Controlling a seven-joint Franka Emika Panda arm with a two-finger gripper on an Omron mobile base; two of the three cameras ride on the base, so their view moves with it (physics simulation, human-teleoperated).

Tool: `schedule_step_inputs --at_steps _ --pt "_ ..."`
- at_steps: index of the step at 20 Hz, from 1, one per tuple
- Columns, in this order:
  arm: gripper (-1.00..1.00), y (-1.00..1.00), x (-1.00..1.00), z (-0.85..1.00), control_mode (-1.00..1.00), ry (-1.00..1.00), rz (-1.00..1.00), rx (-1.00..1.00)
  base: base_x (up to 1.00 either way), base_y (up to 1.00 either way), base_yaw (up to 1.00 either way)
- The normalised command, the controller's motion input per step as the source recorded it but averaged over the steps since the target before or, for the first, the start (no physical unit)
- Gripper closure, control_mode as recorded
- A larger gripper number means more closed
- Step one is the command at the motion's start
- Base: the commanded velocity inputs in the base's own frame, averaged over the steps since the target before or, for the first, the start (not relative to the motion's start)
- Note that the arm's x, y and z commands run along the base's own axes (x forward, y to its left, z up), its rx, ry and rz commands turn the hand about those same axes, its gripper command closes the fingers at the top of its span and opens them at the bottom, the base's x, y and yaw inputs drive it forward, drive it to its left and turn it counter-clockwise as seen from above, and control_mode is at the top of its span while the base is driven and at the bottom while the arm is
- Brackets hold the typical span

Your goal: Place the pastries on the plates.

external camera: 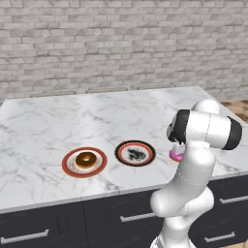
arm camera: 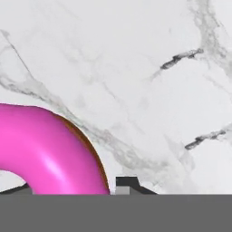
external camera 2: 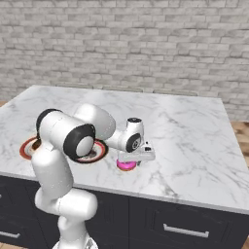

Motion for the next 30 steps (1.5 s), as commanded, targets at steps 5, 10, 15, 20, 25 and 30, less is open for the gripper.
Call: schedule_step_inputs --at_steps 5,10,15,20,25,30 --pt "1.00 0.61 -0.05 0.90 -1.00 -0.02 0.00 -0.10 0.00 0.00 0.00" --pt "1.00 0.61 0.02 0.84 -1.00 -0.03 0.00 -0.02 0.00 0.00 0.00" --pt "1.00 0.82 0.22 0.29 -1.00 0.06 -0.02 0.00 0.00 0.00 0.00" --pt "1.00 0.71 0.02 -0.03 -1.00 0.03 -0.04 0.02 0.00 0.00 0.00" --pt "1.00 0.65 -0.01 -0.05 -1.00 0.00 -0.06 0.05 0.00 0.00 0.00" --pt "1.00 0.29 -0.20 -0.32 -1.00 -0.04 -0.11 0.04 0.00 0.00 0.00"
